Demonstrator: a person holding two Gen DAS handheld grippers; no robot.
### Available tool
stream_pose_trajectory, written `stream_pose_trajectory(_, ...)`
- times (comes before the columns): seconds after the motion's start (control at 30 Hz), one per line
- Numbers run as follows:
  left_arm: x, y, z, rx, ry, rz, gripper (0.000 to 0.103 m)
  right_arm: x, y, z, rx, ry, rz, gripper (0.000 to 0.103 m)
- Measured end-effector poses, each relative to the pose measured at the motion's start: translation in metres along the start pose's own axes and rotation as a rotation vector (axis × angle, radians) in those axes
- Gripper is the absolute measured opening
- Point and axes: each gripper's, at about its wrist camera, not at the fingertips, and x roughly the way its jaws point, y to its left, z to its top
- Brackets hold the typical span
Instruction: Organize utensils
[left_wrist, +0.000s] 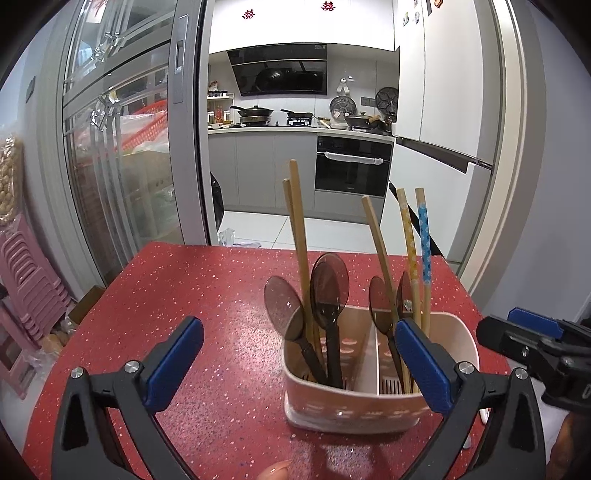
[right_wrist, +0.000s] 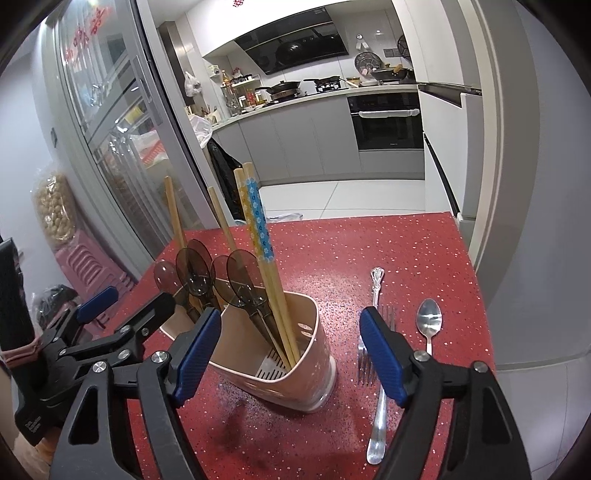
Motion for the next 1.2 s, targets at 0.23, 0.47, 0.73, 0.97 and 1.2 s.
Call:
stream_pose_trajectory(0.23, -0.013, 0.007, -0.016, 0.025, 0.024, -0.006, 0.103, -0.002, 0.001, -0.010, 0.014, 0.018, -0.034, 0.083)
stream_pose_trajectory(0.47, -0.026, 0.017, -0.035, 0.019, 0.052, -0.012, 0.103, -0.013, 0.006, -0.024, 0.004, 0.004, -0.072, 0.085)
stream_pose_trajectory(0.73, -0.047, 0.022, -0.051, 0.025, 0.024, 0.002, 0.103, -0.033, 0.021, -0.047, -0.019, -0.041, -0.168, 0.086)
stream_pose_trajectory(0.97, -0.068, 0.024, -0.071, 0.011, -0.018, 0.016, 0.103, -0.048, 0.036, -0.075, -0.033, -0.058, -0.205, 0.086)
stream_pose_trajectory(1.2, -0.076, 0.031, -0.093, -0.011, -0.020, 0.034, 0.103, -0.070, 0.048, -0.101, -0.057, -0.156, -0.273, 0.086)
